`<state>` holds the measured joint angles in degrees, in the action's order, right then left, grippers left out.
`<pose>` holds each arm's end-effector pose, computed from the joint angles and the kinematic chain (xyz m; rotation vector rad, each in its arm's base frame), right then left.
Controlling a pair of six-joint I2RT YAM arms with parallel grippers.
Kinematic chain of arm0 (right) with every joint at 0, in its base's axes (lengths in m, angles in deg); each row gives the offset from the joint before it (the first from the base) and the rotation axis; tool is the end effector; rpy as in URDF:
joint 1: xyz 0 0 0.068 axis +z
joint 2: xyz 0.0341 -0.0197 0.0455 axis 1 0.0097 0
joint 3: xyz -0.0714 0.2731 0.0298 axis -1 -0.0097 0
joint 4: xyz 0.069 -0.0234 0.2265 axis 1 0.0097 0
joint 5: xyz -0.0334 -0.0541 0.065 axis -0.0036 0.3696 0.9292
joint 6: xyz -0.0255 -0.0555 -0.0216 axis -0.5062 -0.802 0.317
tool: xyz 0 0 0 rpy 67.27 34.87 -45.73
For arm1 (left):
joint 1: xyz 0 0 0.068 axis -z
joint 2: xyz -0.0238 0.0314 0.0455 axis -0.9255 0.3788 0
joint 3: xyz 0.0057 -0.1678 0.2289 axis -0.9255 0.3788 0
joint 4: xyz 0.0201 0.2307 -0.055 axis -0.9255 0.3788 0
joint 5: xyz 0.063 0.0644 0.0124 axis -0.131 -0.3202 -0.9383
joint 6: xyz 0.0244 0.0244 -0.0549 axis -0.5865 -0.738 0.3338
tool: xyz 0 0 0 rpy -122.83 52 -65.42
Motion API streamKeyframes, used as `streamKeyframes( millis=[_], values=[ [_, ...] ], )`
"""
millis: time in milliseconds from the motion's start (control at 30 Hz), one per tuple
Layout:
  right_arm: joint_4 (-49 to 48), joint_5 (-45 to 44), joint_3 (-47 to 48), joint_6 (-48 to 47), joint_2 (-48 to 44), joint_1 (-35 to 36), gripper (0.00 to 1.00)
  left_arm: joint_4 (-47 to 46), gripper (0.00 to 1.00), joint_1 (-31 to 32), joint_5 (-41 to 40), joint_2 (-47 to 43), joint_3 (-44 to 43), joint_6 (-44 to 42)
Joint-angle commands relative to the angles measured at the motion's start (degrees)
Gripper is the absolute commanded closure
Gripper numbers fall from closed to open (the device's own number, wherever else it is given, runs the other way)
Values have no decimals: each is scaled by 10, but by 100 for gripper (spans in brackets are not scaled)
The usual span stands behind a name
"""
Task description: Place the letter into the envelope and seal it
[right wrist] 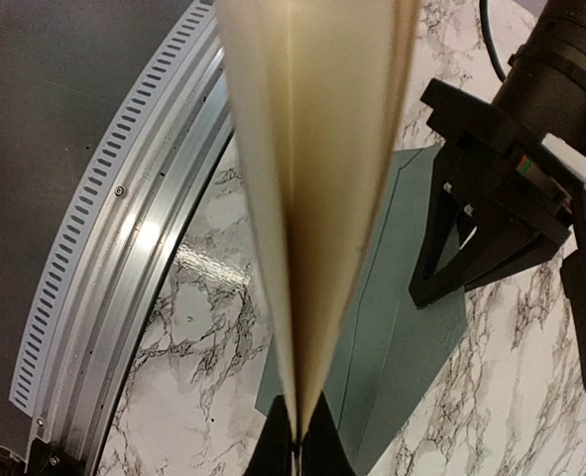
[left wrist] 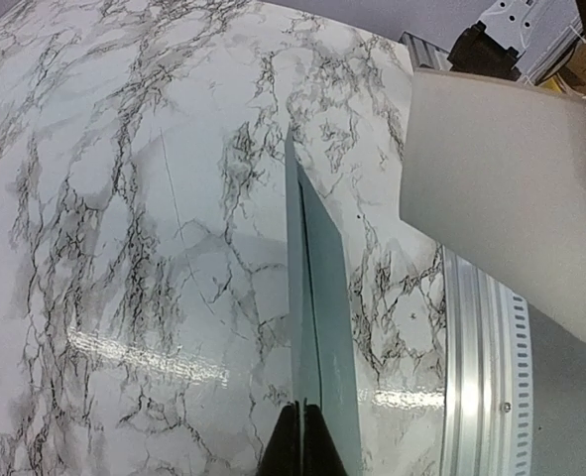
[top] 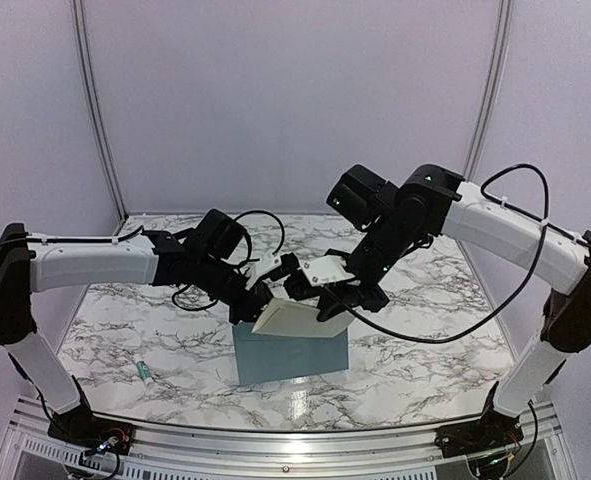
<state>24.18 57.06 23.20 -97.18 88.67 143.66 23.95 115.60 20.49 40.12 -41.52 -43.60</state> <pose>0.1599 0.2599 0.3494 -2.2721 1.4419 0.6166 0.2178 -0.2848 0.2594 1.5074 1.8041 -1.0021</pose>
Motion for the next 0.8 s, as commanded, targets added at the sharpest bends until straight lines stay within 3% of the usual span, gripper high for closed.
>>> streamKeyframes(
  millis=[0,367,767],
  values=[
    [-2,-25,-1,5,-12,19,100,18,100,16,-29,-36,15,2],
    [-24,-65,17,42,2,51,100,22,100,59,-56,-56,17,23],
    [-39,-86,-12,56,-6,60,100,25,100,65,-36,-63,7,39]
  ],
)
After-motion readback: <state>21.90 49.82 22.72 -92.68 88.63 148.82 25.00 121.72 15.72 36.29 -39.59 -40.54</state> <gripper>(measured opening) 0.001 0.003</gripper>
